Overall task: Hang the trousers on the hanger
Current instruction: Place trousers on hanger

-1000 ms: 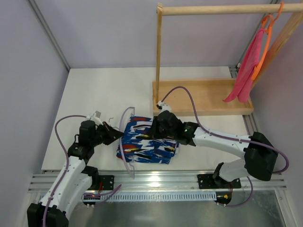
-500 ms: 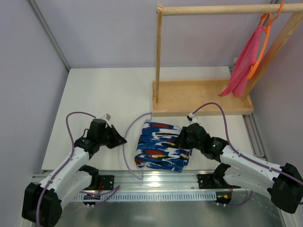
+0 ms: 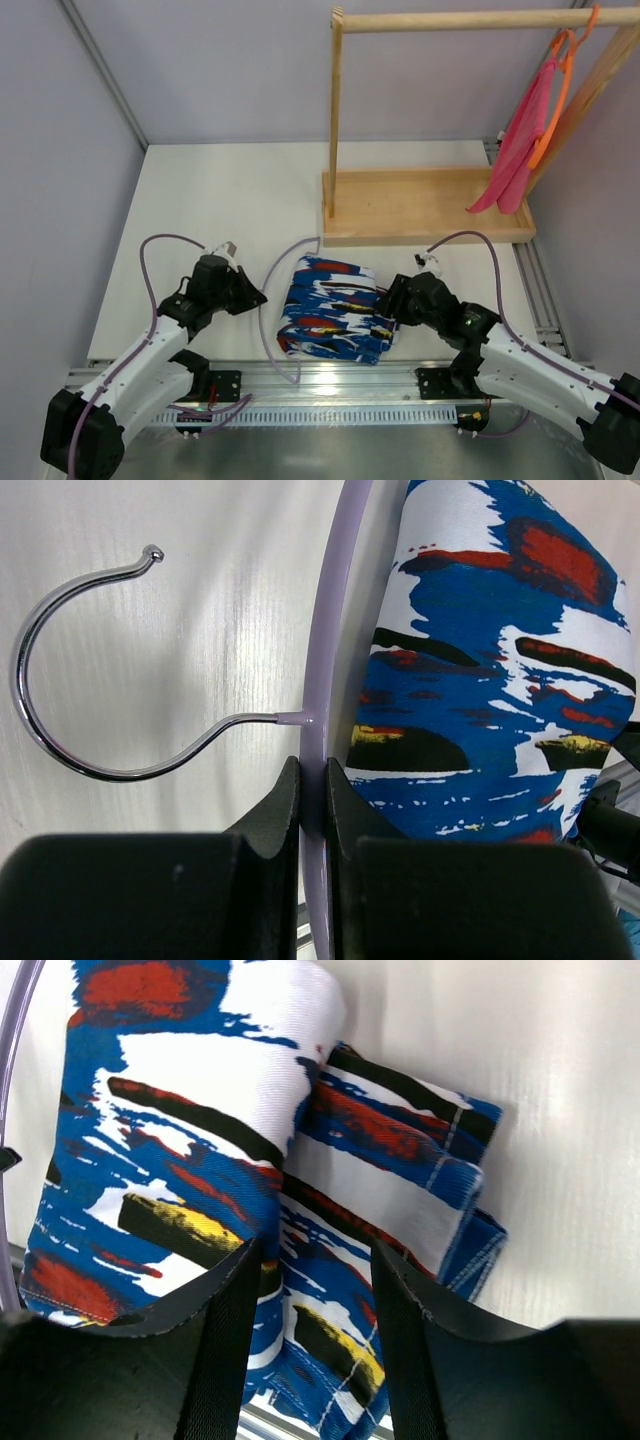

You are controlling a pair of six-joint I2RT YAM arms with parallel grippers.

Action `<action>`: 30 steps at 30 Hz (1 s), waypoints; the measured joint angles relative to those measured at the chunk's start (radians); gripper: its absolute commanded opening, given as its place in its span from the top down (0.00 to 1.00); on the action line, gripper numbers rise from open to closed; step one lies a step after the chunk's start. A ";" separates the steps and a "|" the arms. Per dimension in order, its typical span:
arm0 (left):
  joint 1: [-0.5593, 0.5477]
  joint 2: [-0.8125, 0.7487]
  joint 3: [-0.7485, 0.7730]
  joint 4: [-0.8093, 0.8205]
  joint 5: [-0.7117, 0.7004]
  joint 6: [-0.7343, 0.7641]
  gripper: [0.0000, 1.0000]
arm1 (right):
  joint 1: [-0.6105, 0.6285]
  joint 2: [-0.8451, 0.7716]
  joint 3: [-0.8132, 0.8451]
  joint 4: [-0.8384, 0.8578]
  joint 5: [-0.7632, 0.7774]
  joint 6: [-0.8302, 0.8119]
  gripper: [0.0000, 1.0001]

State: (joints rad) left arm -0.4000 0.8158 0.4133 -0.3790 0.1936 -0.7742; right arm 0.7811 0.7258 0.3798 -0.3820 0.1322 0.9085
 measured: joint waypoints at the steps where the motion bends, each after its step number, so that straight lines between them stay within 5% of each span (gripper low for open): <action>1: 0.000 -0.001 -0.008 0.008 0.000 0.000 1.00 | 0.000 -0.010 0.000 -0.018 0.010 0.013 0.48; 13: -0.001 -0.021 -0.055 0.052 -0.002 -0.003 1.00 | -0.002 0.020 0.070 -0.235 0.117 0.114 0.39; 18: -0.005 -0.042 -0.063 0.053 -0.016 -0.008 1.00 | -0.003 0.005 -0.069 -0.117 0.050 0.150 0.56; 19: -0.005 -0.046 -0.065 0.053 -0.019 -0.011 1.00 | -0.003 0.006 -0.092 -0.090 0.041 0.155 0.69; 23: -0.005 -0.061 -0.071 0.051 -0.043 -0.031 1.00 | -0.004 0.069 -0.097 0.024 0.034 0.106 0.96; 30: -0.005 -0.037 -0.101 0.098 -0.045 -0.072 1.00 | -0.063 0.407 0.080 0.168 0.013 -0.058 0.96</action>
State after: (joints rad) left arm -0.4046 0.7784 0.3126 -0.2810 0.1490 -0.8459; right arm 0.7177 1.1324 0.4595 -0.2142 0.1448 0.8501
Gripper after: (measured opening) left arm 0.058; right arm 0.075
